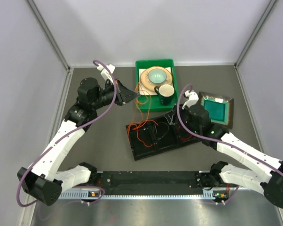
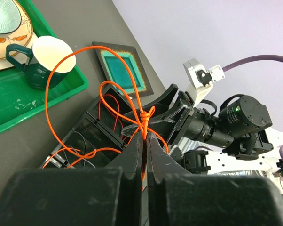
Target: Untangle the cables
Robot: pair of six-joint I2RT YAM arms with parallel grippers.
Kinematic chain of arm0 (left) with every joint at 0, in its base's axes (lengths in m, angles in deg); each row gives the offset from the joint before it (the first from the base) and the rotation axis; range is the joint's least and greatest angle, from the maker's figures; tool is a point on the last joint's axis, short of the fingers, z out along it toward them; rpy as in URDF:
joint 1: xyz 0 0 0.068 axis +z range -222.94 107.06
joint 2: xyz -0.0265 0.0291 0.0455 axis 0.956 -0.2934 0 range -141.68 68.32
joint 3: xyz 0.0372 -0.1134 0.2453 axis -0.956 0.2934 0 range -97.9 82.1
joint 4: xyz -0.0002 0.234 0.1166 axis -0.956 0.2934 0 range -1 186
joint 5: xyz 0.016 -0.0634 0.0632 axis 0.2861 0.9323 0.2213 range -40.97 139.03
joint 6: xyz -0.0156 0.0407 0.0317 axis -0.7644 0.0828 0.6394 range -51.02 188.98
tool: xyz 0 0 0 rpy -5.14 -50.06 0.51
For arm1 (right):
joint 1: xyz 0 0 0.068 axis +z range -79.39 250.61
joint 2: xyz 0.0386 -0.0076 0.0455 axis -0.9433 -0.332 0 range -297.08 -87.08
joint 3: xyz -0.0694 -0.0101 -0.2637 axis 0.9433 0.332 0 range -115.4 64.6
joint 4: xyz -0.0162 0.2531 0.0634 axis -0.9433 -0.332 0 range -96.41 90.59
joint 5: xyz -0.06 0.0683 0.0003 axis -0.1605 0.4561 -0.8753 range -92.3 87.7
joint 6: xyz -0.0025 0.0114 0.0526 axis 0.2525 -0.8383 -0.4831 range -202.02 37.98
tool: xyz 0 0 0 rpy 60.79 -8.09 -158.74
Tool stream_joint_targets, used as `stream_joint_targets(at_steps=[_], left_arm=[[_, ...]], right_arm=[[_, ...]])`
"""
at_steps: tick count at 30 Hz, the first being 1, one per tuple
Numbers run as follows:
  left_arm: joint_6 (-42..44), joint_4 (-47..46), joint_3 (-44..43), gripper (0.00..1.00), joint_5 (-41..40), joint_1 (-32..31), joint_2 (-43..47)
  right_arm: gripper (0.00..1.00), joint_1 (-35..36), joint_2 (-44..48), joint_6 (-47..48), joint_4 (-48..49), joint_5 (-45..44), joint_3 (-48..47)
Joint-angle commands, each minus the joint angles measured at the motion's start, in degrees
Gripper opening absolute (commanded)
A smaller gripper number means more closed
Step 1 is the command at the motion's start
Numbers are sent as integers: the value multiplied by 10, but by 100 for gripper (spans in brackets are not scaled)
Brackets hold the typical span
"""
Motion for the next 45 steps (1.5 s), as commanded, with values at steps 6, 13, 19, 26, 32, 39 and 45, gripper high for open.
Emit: stream_joint_targets(at_steps=[6,13,19,26,32,39,45], left_arm=[[7,-27,-11,0,4,-1,1],[17,-16,-33,0,-10,-1,7],[5,-29,-16,0,-7,-1,5],[9,-27,-14,0,-11,-1,6],[13,-23,-14,0,-12,-1,5],[12,-29,-10,0,-11,-1,1],[11,-32,-9,0,-11,-1,-1]], right_arm=[[43,17,-85,-17,35,71,-31],[45,34,-123,-14,60,91,-53],[48,34,-176,-12,69,114,-63],[33,40,-223,-23,79,130,-66],[31,43,-212,-21,65,119,-49],[24,43,-212,-17,53,118,-34],[0,43,-215,-7,36,114,-40]])
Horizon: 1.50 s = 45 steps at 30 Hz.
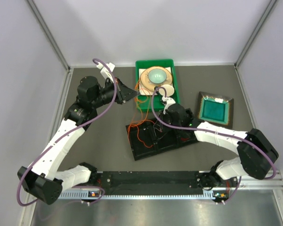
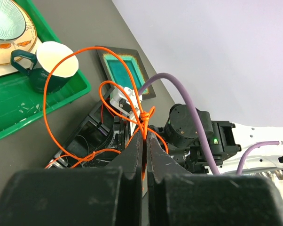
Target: Untangle the cables
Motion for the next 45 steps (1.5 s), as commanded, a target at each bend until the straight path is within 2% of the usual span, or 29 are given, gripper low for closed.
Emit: stream_joint_targets(at_steps=[1,10,16,18,20,22,25,34,40,45], left_arm=[[4,-36,4,0,-3,-1,7],[9,-30,-2,0,-11,-1,10],[26,-12,-15,0,-26,-1,11],[25,-12,-15,0,-24,-1,10],[22,-14,-13,0,-24,-1,9],[20,-16,-10,0,-25,-1,9],[19,-16,-10,0,-23,-1,8],[18,-15,-7,0,-20,-1,9],[21,-13,-8,0,-21,-1,11],[24,-10,-11,0,-22,-1,9]], right_arm=[[0,9,15,12,-13,-14,-1],[0,10,61,64,-106,-139,7],[0,10,91,56,-73,-86,10],[11,9,95,43,-48,-58,7],[16,11,86,28,-34,-34,-3],[27,12,72,19,-24,-24,-19],[35,13,38,4,-20,-13,-30],[31,13,-26,-23,-3,-1,-34],[22,14,-27,-10,-14,-44,-21],[9,13,-18,-7,-14,-44,-4]])
